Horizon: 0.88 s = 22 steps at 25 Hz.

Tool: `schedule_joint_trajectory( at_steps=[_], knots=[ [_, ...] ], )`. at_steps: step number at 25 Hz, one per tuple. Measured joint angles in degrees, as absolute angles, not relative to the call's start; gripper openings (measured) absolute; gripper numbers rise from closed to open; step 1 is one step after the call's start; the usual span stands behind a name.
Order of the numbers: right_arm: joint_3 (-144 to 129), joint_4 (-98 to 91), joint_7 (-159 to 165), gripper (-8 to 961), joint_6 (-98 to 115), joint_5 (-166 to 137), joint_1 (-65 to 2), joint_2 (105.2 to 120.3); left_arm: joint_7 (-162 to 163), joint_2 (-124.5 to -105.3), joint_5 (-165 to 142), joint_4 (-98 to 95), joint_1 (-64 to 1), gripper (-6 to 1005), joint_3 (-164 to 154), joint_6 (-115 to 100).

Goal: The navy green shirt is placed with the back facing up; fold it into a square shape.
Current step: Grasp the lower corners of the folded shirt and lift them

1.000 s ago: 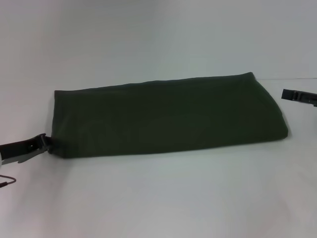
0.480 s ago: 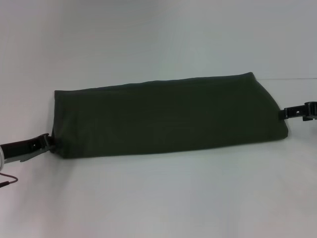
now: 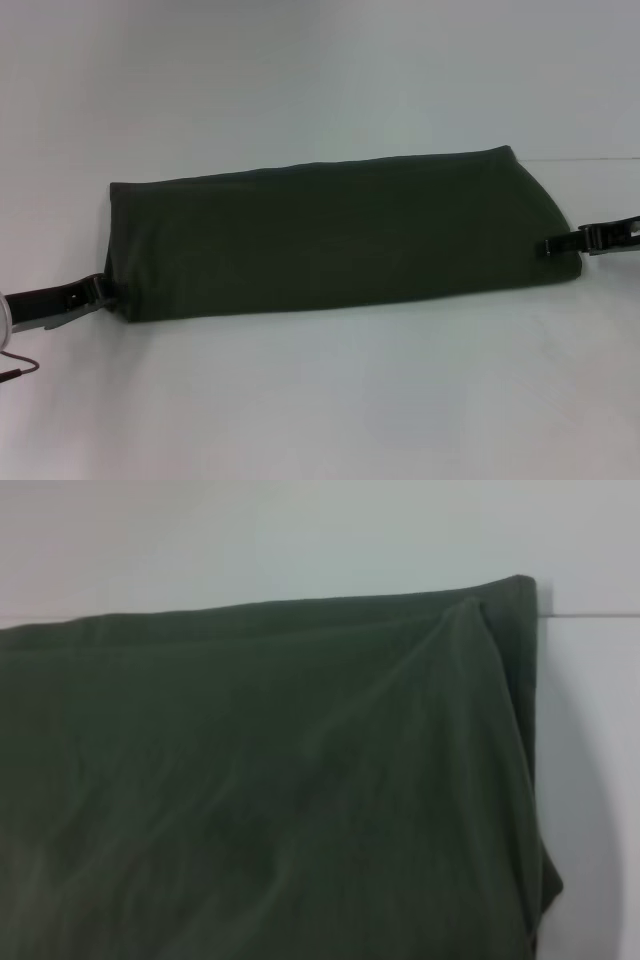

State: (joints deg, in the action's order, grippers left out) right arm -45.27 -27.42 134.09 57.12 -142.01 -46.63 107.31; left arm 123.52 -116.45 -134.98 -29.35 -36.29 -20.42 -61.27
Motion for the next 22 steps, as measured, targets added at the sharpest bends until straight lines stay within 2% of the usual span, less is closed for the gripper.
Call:
schedule_joint_trajectory(
  at_steps=[12, 22],
  knots=[
    [-46.4, -25.7, 132.2, 820, 50.2, -141.9, -46.9, 110.31, 123.5, -116.36, -135.0, -29.5, -36.4, 14, -20.4, -61.4],
    [-46.5, -23.1, 132.5, 794, 46.3, -142.1, -47.5, 110.64, 123.5, -116.27, -135.0, -29.5, -36.5, 25, -20.4, -61.4]
  ],
)
